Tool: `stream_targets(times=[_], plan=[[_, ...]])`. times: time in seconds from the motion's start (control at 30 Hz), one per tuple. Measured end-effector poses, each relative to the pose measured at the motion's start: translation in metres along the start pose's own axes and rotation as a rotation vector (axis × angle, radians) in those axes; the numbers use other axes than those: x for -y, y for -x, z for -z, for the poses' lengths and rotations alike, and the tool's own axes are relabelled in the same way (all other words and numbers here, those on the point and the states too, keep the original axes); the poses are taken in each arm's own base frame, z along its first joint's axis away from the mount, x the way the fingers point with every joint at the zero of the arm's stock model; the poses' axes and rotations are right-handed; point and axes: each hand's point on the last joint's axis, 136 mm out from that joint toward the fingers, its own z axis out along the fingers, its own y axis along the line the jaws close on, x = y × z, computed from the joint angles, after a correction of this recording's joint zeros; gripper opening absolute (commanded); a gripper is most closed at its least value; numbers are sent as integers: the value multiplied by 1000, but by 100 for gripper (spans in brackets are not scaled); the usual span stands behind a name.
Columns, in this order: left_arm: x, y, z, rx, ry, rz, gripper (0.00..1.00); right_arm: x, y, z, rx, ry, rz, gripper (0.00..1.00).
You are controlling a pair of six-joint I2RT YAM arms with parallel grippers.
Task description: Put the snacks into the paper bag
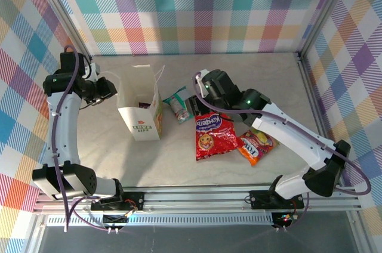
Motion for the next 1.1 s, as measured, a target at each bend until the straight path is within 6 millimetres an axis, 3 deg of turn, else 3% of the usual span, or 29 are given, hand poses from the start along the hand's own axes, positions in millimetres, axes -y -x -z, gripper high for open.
stream_targets(times=[0.33, 1.1], plan=[[1, 0, -3, 2, 30, -36, 29, 32, -19, -12, -43, 14, -163, 64], [9, 2, -9, 4, 47, -95, 31, 54, -59, -39, -159, 84, -367, 68]])
